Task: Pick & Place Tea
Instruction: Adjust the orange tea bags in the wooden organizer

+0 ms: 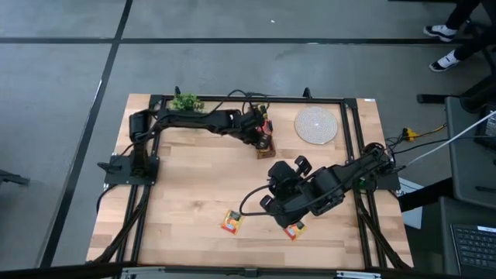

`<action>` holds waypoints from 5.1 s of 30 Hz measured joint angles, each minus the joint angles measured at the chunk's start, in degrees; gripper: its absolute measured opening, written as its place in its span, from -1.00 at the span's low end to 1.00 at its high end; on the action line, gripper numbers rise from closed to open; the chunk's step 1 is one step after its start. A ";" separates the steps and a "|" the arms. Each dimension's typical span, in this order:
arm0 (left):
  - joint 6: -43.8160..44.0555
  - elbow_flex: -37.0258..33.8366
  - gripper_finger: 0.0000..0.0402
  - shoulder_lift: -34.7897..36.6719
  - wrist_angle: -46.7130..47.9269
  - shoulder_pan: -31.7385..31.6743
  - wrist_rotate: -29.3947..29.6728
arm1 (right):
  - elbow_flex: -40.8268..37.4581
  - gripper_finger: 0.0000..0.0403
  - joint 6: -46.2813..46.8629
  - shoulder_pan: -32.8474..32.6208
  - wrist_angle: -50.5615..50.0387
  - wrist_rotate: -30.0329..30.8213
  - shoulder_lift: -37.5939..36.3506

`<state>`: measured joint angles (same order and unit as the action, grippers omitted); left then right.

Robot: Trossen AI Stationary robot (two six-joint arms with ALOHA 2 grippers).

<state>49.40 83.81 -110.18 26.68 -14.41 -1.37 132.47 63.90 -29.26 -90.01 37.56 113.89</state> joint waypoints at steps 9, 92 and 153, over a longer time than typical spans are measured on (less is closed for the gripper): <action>8.70 -0.02 -0.99 3.34 4.81 3.07 11.42 | 0.02 -0.59 -3.80 -0.59 -0.05 0.77 -5.25; 35.29 -0.09 -0.38 0.04 -2.46 9.12 18.23 | 0.04 -0.59 -17.92 -0.72 0.02 1.88 -9.42; 17.88 -0.04 -0.99 -4.55 -7.97 5.80 14.57 | 0.04 -0.59 -16.30 -0.50 0.00 1.38 -9.44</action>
<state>67.28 83.78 -114.73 18.71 -8.62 13.20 132.51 47.60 -29.76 -90.02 38.94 104.44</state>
